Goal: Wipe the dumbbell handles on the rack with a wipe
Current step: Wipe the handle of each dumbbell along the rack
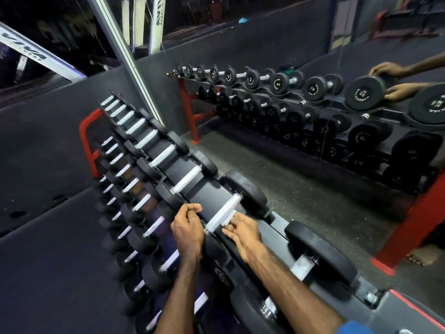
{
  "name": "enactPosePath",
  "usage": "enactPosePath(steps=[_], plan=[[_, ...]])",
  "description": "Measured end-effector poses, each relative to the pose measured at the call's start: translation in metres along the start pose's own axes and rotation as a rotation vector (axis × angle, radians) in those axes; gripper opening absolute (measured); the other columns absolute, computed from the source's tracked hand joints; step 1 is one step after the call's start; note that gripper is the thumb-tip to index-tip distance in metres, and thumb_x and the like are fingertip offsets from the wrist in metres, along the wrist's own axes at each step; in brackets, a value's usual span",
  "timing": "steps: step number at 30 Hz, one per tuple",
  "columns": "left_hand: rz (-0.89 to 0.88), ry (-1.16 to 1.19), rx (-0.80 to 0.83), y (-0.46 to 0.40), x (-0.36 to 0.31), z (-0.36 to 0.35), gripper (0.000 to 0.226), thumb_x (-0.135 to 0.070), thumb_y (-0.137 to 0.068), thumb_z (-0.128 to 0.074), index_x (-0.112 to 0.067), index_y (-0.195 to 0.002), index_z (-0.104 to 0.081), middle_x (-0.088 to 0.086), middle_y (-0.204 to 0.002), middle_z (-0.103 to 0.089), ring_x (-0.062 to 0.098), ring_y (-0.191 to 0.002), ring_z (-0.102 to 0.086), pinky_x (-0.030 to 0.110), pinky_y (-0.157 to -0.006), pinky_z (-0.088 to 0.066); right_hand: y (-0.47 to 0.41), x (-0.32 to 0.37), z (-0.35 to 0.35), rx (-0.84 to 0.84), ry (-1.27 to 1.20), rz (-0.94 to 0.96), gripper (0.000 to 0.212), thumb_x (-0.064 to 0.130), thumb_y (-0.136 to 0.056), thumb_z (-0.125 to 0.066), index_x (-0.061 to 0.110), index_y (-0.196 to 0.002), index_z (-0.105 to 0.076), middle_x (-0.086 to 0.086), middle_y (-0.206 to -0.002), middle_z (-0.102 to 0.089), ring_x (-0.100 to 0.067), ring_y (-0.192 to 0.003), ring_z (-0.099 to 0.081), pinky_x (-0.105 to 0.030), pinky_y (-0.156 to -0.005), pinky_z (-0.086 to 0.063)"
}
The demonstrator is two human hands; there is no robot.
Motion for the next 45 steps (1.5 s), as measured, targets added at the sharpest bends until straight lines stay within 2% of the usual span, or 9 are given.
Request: enactPosePath(steps=[5,11,16,22,26,31,35,39,45], plan=[[-0.004,0.0,-0.008,0.003,-0.002,0.001,0.032,-0.02,-0.083,-0.045,-0.024,-0.088,-0.077,-0.013,-0.09,-0.078,0.019,-0.093,-0.071,0.032,-0.088,-0.052,-0.009,0.012,0.003,-0.142,-0.111,0.099,0.017,0.003,-0.097,-0.069,0.006,-0.113,-0.063,-0.008,-0.09,-0.07,-0.015,-0.073,-0.067,-0.03,-0.072,-0.059],[-0.012,-0.006,-0.003,0.002,0.0,-0.001,0.034,-0.021,-0.084,-0.044,-0.023,-0.09,-0.077,-0.012,-0.091,-0.079,0.02,-0.095,-0.072,0.036,-0.09,-0.055,0.001,0.003,0.003,-0.147,0.132,0.221,0.028,0.01,-0.082,-0.088,0.002,-0.09,-0.062,-0.009,-0.066,-0.068,-0.017,-0.057,-0.064,-0.028,-0.053,-0.055],[0.002,-0.029,-0.003,-0.001,0.006,0.0,0.033,-0.025,-0.083,-0.042,-0.031,-0.087,-0.074,-0.013,-0.093,-0.078,0.025,-0.1,-0.071,0.042,-0.095,-0.056,0.009,0.003,-0.006,-0.146,0.746,0.473,0.032,0.034,-0.075,-0.089,0.015,-0.072,-0.064,0.008,-0.064,-0.068,-0.003,-0.056,-0.059,-0.019,-0.053,-0.042],[0.0,-0.026,-0.025,0.003,-0.002,0.0,0.031,-0.023,-0.084,-0.044,-0.036,-0.081,-0.072,-0.013,-0.092,-0.079,0.021,-0.096,-0.071,0.032,-0.087,-0.053,0.007,0.02,0.003,-0.082,0.894,0.726,0.026,0.035,-0.081,-0.081,0.027,-0.085,-0.056,0.008,-0.082,-0.062,-0.01,-0.075,-0.06,-0.036,-0.069,-0.052],[0.04,-0.031,-0.02,0.001,0.002,0.001,0.033,-0.026,-0.084,-0.043,-0.034,-0.087,-0.075,-0.017,-0.094,-0.078,0.019,-0.097,-0.071,0.032,-0.086,-0.051,0.009,0.009,-0.002,0.158,1.337,0.858,0.02,0.046,-0.096,-0.06,0.031,-0.11,-0.06,0.01,-0.103,-0.054,-0.014,-0.097,-0.057,-0.041,-0.078,-0.052],[0.052,-0.037,-0.027,0.002,0.001,0.0,0.033,-0.025,-0.084,-0.044,-0.033,-0.089,-0.076,-0.019,-0.094,-0.078,0.018,-0.097,-0.071,0.036,-0.087,-0.055,0.005,0.028,-0.006,-0.002,1.772,1.164,0.02,0.034,-0.101,-0.05,0.024,-0.112,-0.063,-0.002,-0.117,-0.052,-0.027,-0.105,-0.053,-0.042,-0.079,-0.044],[0.031,-0.012,-0.019,-0.001,0.002,0.0,0.033,-0.023,-0.084,-0.045,-0.025,-0.09,-0.077,-0.013,-0.092,-0.079,0.019,-0.094,-0.072,0.038,-0.09,-0.057,0.006,0.008,-0.007,0.296,1.976,1.471,0.042,0.029,-0.097,-0.049,0.018,-0.136,-0.06,0.0,-0.129,-0.063,-0.025,-0.129,-0.057,-0.046,-0.107,-0.038],[0.024,0.01,-0.02,0.0,0.002,0.0,0.034,-0.021,-0.084,-0.045,-0.021,-0.09,-0.078,-0.012,-0.092,-0.079,0.019,-0.095,-0.072,0.039,-0.093,-0.056,-0.006,0.035,-0.002,0.199,2.081,1.348,0.056,0.026,-0.089,-0.034,0.014,-0.137,-0.06,-0.005,-0.132,-0.065,-0.028,-0.133,-0.056,-0.047,-0.117,-0.035],[-0.001,-0.016,-0.006,-0.001,0.005,0.0,0.034,-0.02,-0.085,-0.046,-0.021,-0.091,-0.079,-0.01,-0.094,-0.079,0.022,-0.097,-0.071,0.04,-0.094,-0.055,0.004,0.022,-0.009,0.369,2.098,1.486,0.031,0.021,-0.1,-0.044,0.011,-0.124,-0.062,-0.01,-0.122,-0.065,-0.033,-0.123,-0.06,-0.046,-0.11,-0.042]])
Point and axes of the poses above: each hand's wrist, its own y-axis away from the middle knuckle, its own z-axis out of the back of the hand, x = y × z, the point moved 2 cm from there along -y, towards the middle knuckle
